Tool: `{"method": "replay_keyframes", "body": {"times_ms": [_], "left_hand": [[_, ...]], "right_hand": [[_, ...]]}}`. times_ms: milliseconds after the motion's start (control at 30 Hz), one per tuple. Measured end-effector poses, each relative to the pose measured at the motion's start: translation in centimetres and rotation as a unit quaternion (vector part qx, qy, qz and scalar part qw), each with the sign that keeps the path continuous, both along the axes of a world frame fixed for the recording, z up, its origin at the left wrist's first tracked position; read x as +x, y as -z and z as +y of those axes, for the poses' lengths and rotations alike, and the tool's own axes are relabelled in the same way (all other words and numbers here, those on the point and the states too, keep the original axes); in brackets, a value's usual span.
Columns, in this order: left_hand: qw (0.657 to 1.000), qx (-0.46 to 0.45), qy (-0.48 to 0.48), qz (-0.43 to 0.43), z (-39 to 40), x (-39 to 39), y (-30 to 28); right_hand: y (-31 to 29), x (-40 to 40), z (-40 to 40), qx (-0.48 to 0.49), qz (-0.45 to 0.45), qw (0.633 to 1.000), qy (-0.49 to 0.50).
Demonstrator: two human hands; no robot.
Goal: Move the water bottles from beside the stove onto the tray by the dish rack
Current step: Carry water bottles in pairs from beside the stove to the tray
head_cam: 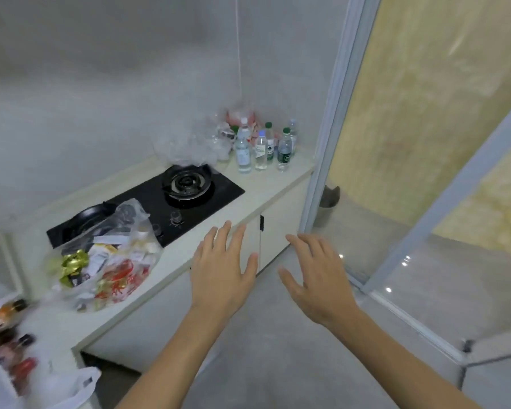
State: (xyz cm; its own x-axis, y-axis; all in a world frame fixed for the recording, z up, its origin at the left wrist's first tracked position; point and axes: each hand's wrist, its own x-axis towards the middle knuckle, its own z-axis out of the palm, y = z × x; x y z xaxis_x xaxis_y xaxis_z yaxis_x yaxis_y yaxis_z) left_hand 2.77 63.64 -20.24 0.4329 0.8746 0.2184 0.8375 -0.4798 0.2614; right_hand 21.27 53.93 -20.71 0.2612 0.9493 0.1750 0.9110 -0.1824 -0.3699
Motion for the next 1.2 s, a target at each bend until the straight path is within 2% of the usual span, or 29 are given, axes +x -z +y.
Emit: {"method": "replay_keyframes", "body": {"times_ms": [267,600,833,967,1200], "left_hand": [[0.999,-0.014,0.05,0.009,12.9,12.0,2.2],[0.997,-0.054,-0.011,0.05,29.6,24.4,3.7],[0.996,-0.053,-0.041,0.051,41.0,29.5,5.6],[0.995,-0.074,-0.06,0.043,48.6,32.2,7.5],[0.991,-0.113,-0.06,0.042,58.0,35.3,10.1]], "right_hand": [[2.6,11.5,13.1,-0.002,0.015,0.999,0.032],[3.0,25.6,32.4,-0.026,0.014,0.999,-0.04],[4.5,31.0,44.7,-0.033,-0.014,0.995,-0.092],[5.6,33.5,52.6,-0.035,-0.023,0.995,-0.088],[8.0,37.0,62.6,-0.133,-0.062,0.984,-0.102]]}}
